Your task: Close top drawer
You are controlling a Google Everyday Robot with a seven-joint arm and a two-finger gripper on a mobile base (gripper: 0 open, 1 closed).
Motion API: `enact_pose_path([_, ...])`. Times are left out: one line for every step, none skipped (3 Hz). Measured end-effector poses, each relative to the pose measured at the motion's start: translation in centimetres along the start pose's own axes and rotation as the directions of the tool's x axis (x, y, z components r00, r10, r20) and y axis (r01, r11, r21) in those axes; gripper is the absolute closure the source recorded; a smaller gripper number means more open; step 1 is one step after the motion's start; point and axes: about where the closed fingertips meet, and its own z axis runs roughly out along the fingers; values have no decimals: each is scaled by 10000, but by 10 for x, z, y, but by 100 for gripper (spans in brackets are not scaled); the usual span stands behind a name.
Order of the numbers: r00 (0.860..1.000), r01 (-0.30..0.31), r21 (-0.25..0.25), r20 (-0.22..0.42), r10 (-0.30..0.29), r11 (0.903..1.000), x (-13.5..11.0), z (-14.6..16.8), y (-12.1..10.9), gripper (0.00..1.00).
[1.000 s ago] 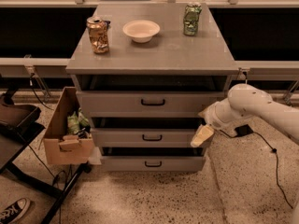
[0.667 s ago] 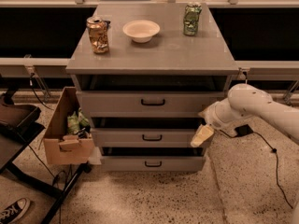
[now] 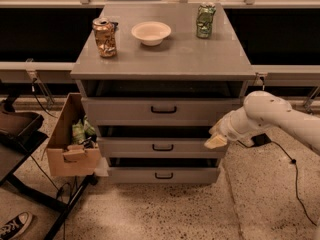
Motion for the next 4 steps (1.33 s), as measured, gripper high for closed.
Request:
enact_pose_path([9971,-65,-217,-760,48,9997,22,-44,24,74])
enact_pose_path([9769,807,28,-1985,-786,9967,14,-155,7,100])
enact_pose_path([9583,1320,515,-2620,-1142,9899,-1,-257,-29,100])
enact_pose_path([9390,1431,627,-3240,-1154,9877,-4,-333,-29,100])
